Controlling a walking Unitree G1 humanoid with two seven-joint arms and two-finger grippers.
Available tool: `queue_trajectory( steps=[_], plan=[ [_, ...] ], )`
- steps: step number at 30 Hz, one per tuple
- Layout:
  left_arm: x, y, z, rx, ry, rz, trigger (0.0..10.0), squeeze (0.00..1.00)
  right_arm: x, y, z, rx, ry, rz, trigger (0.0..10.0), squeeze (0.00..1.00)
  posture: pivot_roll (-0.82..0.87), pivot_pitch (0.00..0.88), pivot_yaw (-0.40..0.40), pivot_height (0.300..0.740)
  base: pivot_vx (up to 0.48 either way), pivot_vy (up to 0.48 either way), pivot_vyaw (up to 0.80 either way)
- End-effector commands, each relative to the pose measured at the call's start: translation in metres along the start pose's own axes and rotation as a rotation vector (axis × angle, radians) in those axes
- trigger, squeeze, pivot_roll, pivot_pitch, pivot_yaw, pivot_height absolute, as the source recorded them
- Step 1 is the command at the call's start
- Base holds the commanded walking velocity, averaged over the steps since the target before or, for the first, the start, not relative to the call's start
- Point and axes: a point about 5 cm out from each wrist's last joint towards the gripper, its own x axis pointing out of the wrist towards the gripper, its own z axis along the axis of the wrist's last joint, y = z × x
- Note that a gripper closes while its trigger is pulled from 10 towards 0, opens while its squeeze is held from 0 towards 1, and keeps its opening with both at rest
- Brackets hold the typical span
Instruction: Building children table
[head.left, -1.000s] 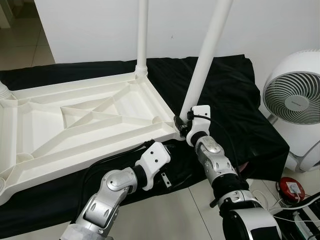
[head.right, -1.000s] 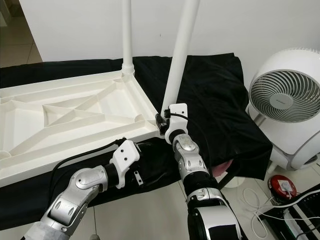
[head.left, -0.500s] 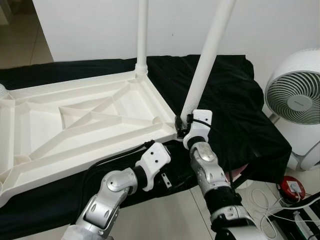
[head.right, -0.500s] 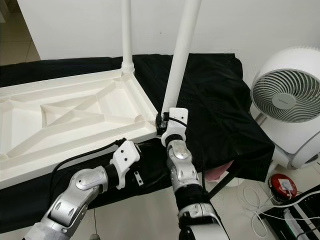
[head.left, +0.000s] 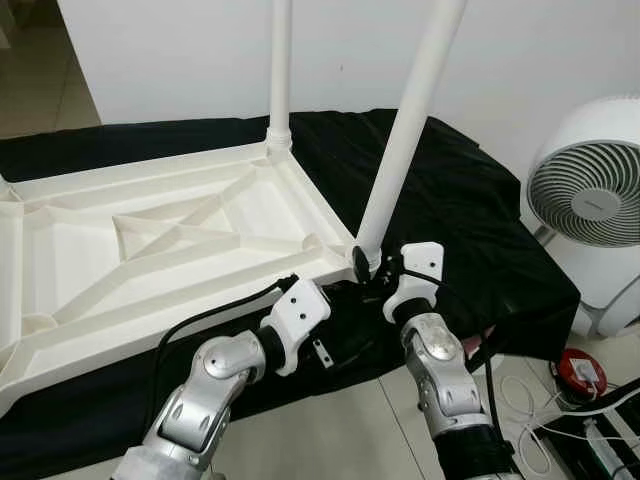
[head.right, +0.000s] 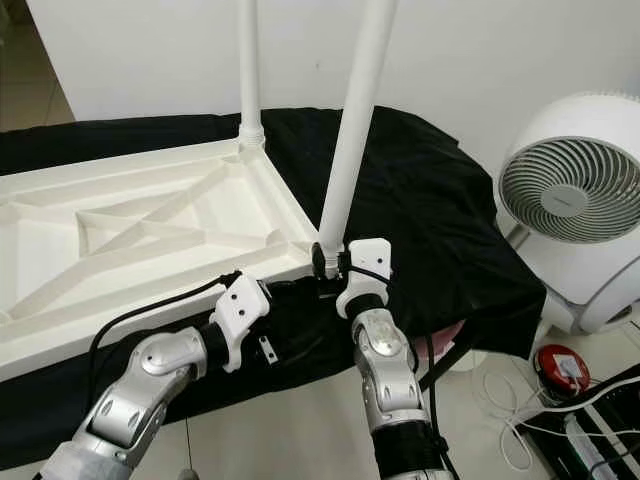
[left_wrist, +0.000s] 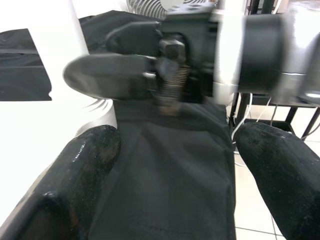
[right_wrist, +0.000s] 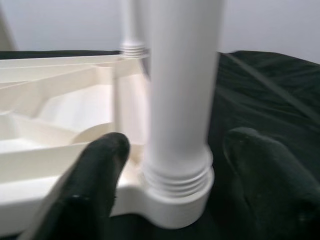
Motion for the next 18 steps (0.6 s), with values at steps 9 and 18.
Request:
queue_trajectory(
  steps=[9,18],
  plan=[
    [0.002,0.009,0.014,0.009,-0.056,0.080,10.0,0.00,0.000,0.002,0.000,0.023,0.037,0.201,2.1,0.00,0.00,0.000,-0.089,0.740,0.000,0.000,0.00],
    [0.008,0.013,0.022,0.066,-0.079,0.175,10.0,0.00,0.022,-0.025,0.006,-0.030,0.061,0.247,10.0,0.00,0.01,0.000,-0.082,0.740,0.000,0.000,0.00]
  ],
)
